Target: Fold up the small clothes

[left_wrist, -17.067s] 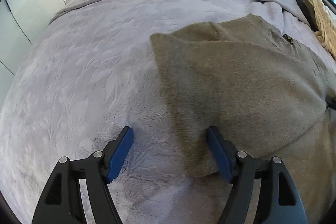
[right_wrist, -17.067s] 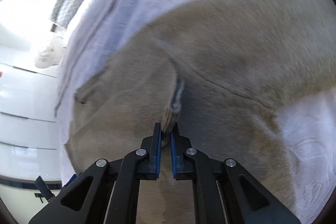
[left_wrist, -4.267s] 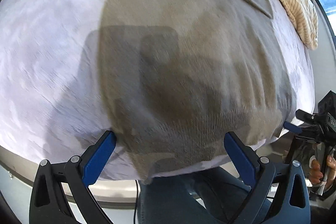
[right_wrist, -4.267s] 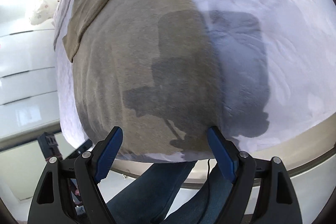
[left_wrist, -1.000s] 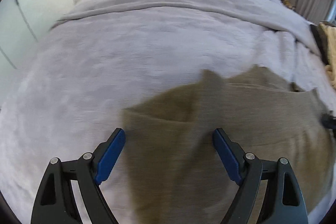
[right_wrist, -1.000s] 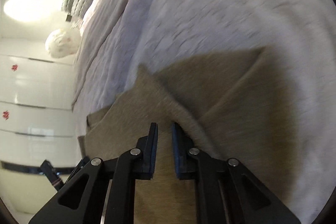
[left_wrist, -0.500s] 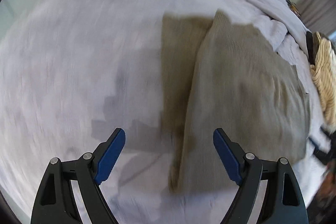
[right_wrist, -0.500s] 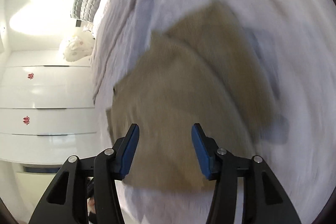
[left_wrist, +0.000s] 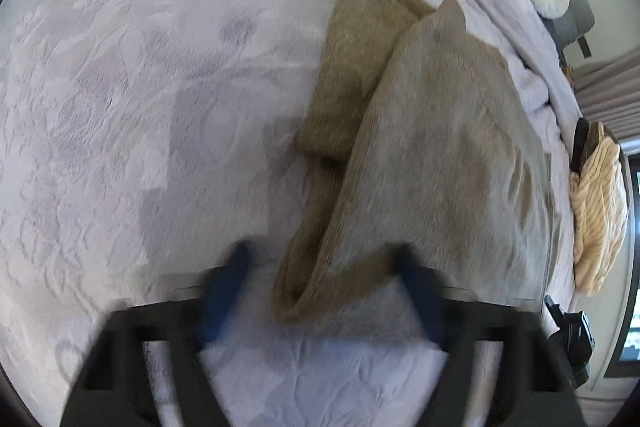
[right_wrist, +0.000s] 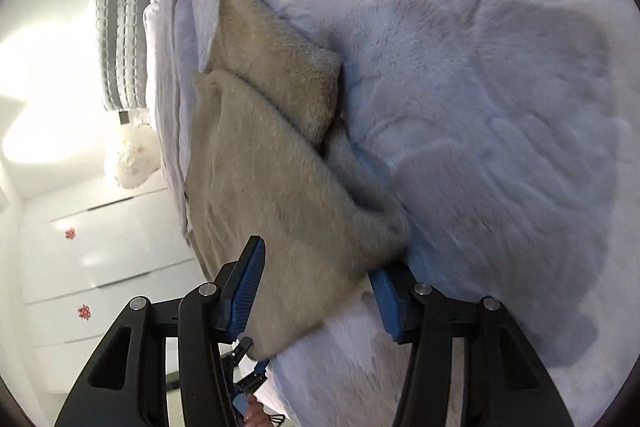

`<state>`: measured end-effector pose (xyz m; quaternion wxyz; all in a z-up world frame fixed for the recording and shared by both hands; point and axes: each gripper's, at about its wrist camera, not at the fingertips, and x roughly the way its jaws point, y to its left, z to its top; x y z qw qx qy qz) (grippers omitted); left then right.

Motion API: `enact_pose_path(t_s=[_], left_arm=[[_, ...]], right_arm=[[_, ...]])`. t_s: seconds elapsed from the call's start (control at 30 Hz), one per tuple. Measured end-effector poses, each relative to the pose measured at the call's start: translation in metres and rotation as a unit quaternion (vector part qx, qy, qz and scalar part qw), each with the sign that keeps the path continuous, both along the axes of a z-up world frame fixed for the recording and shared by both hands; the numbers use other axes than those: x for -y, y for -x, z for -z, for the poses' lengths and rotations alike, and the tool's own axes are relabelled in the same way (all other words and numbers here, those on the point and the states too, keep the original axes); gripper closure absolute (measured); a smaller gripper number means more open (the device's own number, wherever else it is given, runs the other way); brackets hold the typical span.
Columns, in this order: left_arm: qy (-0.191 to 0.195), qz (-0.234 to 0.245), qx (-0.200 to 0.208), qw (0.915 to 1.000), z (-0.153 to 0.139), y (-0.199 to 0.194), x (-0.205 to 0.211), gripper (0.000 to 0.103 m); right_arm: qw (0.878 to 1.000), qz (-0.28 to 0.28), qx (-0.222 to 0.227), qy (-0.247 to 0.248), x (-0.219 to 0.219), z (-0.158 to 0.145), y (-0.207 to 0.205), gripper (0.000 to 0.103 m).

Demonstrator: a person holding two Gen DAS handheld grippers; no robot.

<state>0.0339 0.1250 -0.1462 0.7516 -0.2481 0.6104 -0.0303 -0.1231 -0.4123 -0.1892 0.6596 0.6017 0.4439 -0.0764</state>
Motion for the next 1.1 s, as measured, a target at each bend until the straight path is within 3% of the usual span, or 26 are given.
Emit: enact_pose_path(t_s=[0.03, 0.07, 0.1, 0.23, 0.3, 0.33, 0.4, 0.43, 0.5, 0.63, 0.8, 0.9, 1.1], left_arm=[[0.006, 0.004, -0.001, 1.0000, 0.001, -0.002, -0.002, 0.077], [0.009, 0.009, 0.002, 0.9999, -0.001, -0.004, 0.000, 0.088], [0.007, 0.020, 0.009, 0.9997, -0.006, -0.004, 0.000, 0.088], [-0.031, 0.085, 0.048, 0.9948, -0.037, 0.004, 0.006, 0.089], [-0.042, 0.092, 0.049, 0.9937, -0.040, 0.008, 0.005, 0.091], [-0.045, 0.091, 0.045, 0.9938, -0.037, 0.005, 0.005, 0.091], [-0.064, 0.092, 0.026, 0.9933, -0.016, 0.006, 0.005, 0.091], [-0.067, 0.093, 0.022, 0.9932, -0.010, 0.009, 0.005, 0.091], [-0.067, 0.097, 0.022, 0.9927, -0.003, 0.012, 0.003, 0.091], [-0.087, 0.123, 0.022, 0.9883, -0.017, 0.017, 0.002, 0.091], [-0.118, 0.123, 0.043, 0.9845, -0.054, 0.011, -0.005, 0.091], [-0.112, 0.116, 0.073, 0.9842, -0.071, -0.007, -0.006, 0.091], [-0.139, 0.137, 0.102, 0.9754, -0.070, -0.063, 0.034, 0.091]], right_arm=[[1.000, 0.002, 0.001, -0.005, -0.001, 0.003, -0.004, 0.055], [1.000, 0.001, -0.001, -0.004, -0.002, 0.003, -0.007, 0.082], [1.000, -0.020, -0.006, 0.000, -0.007, 0.002, -0.017, 0.094], [0.997, -0.058, 0.017, 0.036, -0.013, -0.026, -0.026, 0.094], [0.994, -0.089, 0.030, 0.062, -0.017, -0.046, -0.026, 0.094], [0.991, -0.103, 0.016, 0.081, -0.016, -0.051, -0.027, 0.094], [0.991, -0.106, 0.001, 0.087, -0.013, -0.047, -0.027, 0.094], [0.989, -0.104, -0.042, 0.097, -0.003, -0.027, -0.015, 0.094], [0.988, -0.096, -0.076, 0.090, 0.006, -0.007, -0.006, 0.094], [0.990, -0.086, -0.073, 0.083, 0.007, -0.009, 0.003, 0.094], [0.974, -0.129, -0.067, 0.176, -0.013, -0.062, -0.011, 0.094], [0.960, -0.150, -0.049, 0.233, -0.022, -0.089, -0.030, 0.094], [0.944, -0.190, -0.031, 0.267, -0.033, -0.098, -0.056, 0.094]])
